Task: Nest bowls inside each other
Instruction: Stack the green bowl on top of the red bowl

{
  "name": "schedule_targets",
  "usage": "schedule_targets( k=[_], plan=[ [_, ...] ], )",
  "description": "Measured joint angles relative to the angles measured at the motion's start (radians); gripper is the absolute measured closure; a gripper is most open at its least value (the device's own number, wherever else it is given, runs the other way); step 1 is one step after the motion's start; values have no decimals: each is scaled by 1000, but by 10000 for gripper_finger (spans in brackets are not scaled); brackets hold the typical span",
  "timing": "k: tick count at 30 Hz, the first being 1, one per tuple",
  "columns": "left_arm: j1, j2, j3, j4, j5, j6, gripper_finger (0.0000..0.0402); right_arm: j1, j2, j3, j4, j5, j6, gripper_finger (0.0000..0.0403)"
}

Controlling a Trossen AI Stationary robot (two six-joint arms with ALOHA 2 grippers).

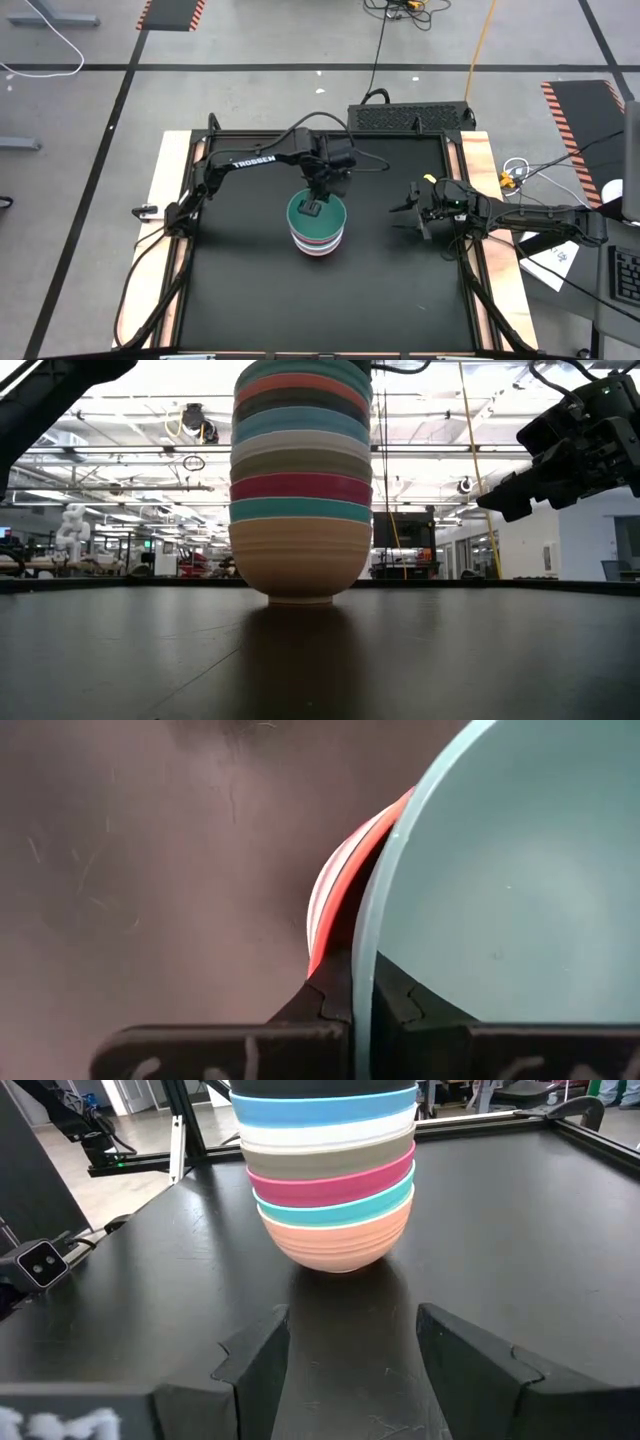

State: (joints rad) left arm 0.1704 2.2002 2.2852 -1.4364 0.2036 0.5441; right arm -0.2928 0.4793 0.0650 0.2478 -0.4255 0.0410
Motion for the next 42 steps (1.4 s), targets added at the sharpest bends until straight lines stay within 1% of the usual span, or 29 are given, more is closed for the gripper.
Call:
schedule_targets(
  k=[3,6,18,23,26,37,39,42],
  plan=[
    [10,0,0,-2,10,-36,398,0,0,0,0,0,7,193],
    [11,0,0,-1,0,-57,382,0,0,0,-2,0,16,193],
    [24,-49,-6,32,20,-83,257,0,1,-1,-6,0,19,193],
    [30,-55,-5,29,25,-100,212,0,3,-1,-5,0,19,193],
    [42,-55,-5,28,48,-103,189,0,3,-1,-1,0,19,193],
    [103,-57,-3,57,78,-90,135,0,4,-1,1,0,19,193],
    [116,-57,-3,77,106,-81,128,0,4,-1,1,-1,19,193],
    [137,-57,-2,113,176,-79,122,0,4,-8,17,-1,19,193]
  ],
)
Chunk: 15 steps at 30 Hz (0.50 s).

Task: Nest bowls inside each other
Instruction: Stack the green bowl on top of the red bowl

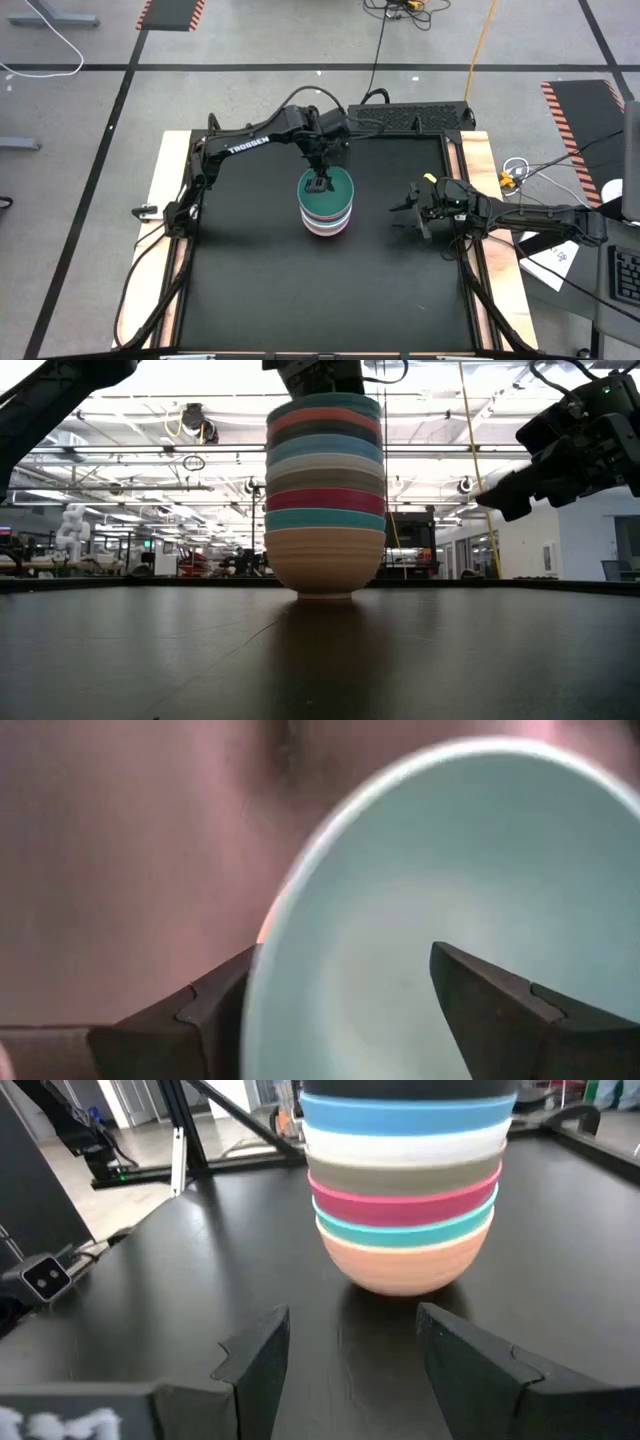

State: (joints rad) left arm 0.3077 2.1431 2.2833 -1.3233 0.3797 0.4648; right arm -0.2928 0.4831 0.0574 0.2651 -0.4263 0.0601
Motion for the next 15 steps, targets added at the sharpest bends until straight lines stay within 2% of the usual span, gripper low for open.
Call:
schedule_targets(
  k=[4,7,10,15],
  plan=[
    [34,-1,0,-11,39,12,126,0,0,-8,8,0,0,193],
    [58,-2,-16,-6,101,19,163,0,0,-10,8,0,3,193],
    [67,-2,-32,-10,118,27,227,0,0,-11,8,0,3,193],
    [75,-5,-89,-29,126,77,374,0,0,-12,19,0,12,193]
  ],
)
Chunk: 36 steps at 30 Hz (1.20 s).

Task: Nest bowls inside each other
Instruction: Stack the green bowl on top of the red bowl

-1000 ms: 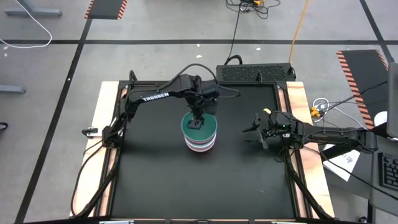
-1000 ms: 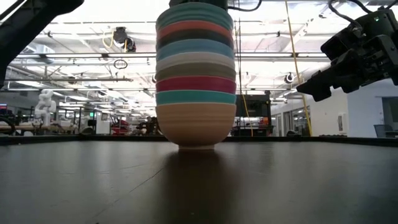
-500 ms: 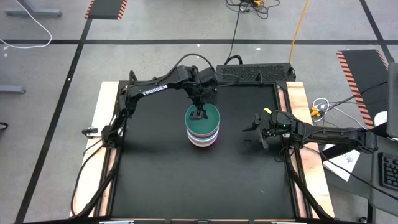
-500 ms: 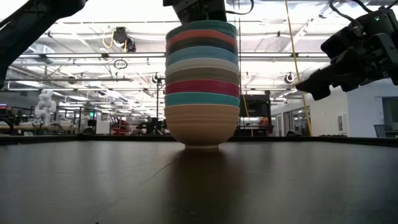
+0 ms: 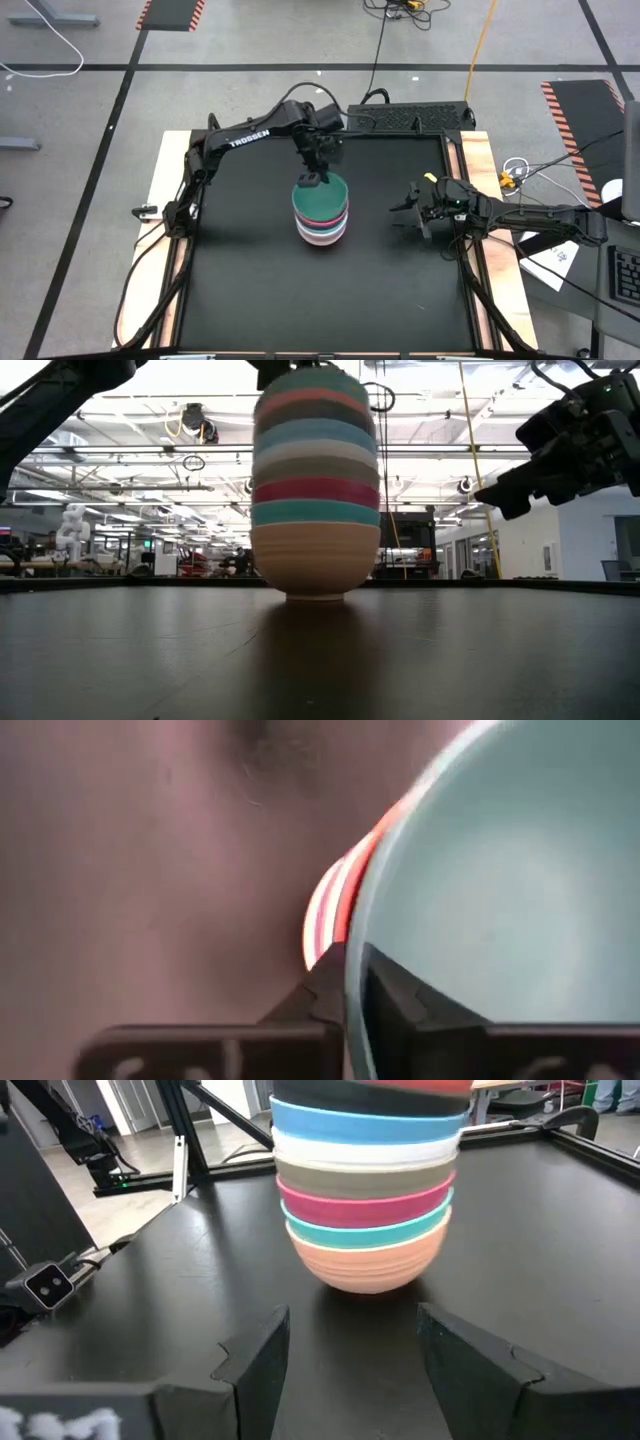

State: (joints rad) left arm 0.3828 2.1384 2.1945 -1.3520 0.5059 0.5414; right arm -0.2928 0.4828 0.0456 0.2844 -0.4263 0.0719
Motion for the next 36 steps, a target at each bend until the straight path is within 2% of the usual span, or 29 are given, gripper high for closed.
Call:
schedule_targets(
  k=[1,8,11,18,23,28,32,36],
  plan=[
    [-1,0,-14,2,0,14,385,0,0,0,3,0,3,193],
    [-12,0,-60,49,-11,17,391,0,0,-1,3,-24,6,193],
    [-31,0,-45,32,-23,14,396,0,0,-1,3,-24,14,193],
    [-95,0,-2,-32,-140,-8,386,0,0,-2,3,-24,14,193],
    [-105,2,8,-40,-147,-32,396,0,0,-2,3,-24,15,193],
    [-112,2,8,-49,-160,-46,379,0,0,-3,3,-24,21,193],
    [-131,2,10,-48,-220,-49,369,0,0,-3,3,-24,18,193],
    [-144,5,10,-51,-236,-49,342,0,0,-3,4,-24,3,193]
  ],
)
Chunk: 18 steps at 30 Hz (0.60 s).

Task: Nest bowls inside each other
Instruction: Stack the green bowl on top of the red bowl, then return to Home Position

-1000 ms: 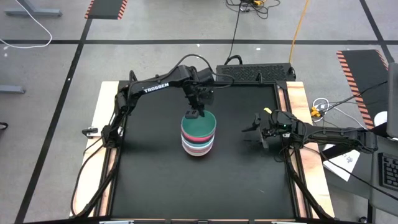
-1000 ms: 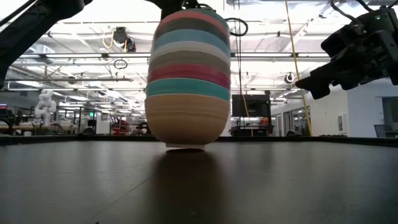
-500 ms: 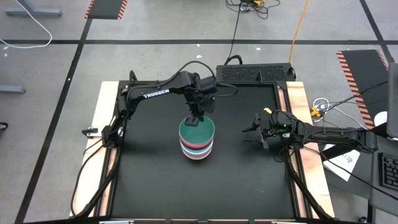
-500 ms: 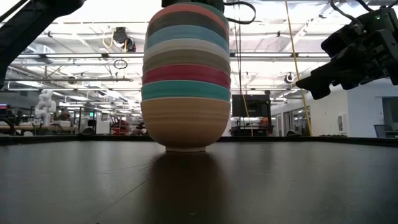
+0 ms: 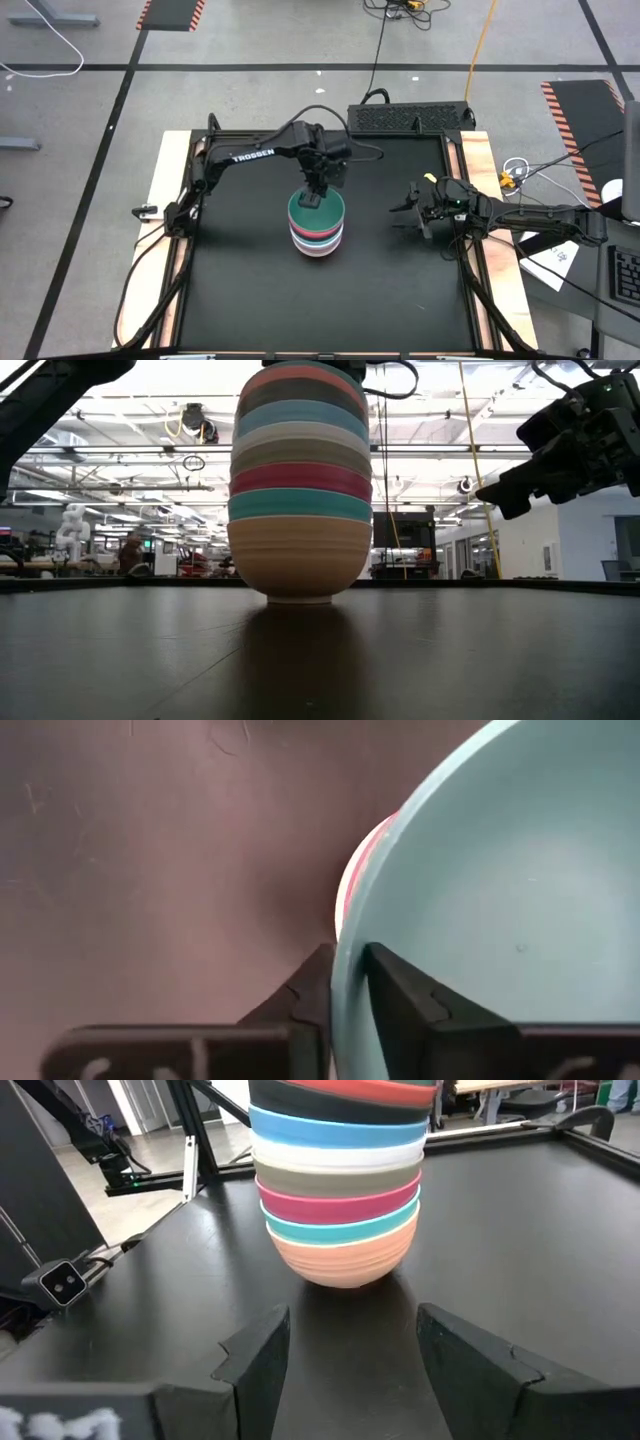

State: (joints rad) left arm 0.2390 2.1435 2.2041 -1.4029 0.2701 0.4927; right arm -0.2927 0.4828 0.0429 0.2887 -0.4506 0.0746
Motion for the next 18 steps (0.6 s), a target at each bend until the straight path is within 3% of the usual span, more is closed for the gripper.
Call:
schedule_targets(
  k=[13,18],
  plan=[
    [-20,-24,-1,-14,-37,-40,183,0,0,0,44,0,9,193],
    [-25,-81,-1,23,-39,-43,143,0,0,0,43,0,11,193]
  ],
)
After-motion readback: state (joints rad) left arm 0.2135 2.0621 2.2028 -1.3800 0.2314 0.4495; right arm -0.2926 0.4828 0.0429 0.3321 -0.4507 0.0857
